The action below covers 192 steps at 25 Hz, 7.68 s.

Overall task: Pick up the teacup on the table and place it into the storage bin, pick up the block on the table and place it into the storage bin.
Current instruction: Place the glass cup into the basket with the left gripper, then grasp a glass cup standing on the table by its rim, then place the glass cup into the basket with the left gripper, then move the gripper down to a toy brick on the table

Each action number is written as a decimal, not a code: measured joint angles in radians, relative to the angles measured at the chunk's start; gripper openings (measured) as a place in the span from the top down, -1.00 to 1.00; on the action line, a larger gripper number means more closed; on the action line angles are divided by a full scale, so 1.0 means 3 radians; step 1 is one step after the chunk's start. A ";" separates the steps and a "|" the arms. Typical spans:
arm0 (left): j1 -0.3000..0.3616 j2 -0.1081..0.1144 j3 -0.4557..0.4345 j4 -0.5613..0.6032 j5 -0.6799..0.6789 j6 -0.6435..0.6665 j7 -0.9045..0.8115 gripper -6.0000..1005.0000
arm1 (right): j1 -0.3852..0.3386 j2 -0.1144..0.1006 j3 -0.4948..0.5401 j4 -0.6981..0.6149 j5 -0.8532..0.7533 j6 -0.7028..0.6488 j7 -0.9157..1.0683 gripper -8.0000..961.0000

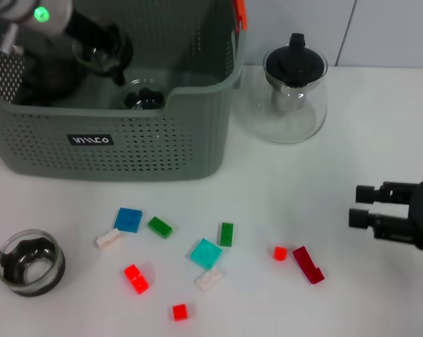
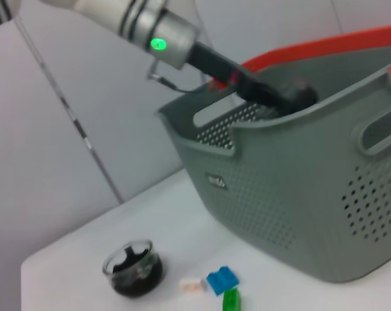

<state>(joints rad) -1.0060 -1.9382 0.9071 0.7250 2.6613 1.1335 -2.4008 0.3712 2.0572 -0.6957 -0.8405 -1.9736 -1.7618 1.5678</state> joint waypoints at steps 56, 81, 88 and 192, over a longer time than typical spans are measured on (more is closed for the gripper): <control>0.2184 -0.0463 -0.1259 0.2441 -0.0746 0.2826 0.1987 -0.30 | 0.0036 0.0014 0.0289 0.0423 -0.0035 -0.0212 -0.0686 -0.22; 0.1958 -0.0759 -0.0752 0.2030 0.0439 0.1668 0.1735 -0.23 | 0.0036 0.0027 0.0289 0.0424 -0.0041 -0.0187 -0.0686 -0.22; 0.1905 -0.0743 -0.0755 0.1873 0.0466 0.1560 0.1573 -0.21 | 0.0036 0.0025 0.0289 0.0424 -0.0040 -0.0186 -0.0686 -0.22; 0.1927 -0.0207 -0.1275 0.1217 -0.1762 0.2995 0.2767 0.07 | 0.0071 0.0015 0.0352 0.0544 -0.0040 -0.0199 -0.0685 -0.22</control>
<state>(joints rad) -0.4279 -2.0003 0.5246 1.0900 2.1325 2.0319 -1.5708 0.3926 2.0616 -0.5899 -0.6771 -1.9857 -1.8215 1.3622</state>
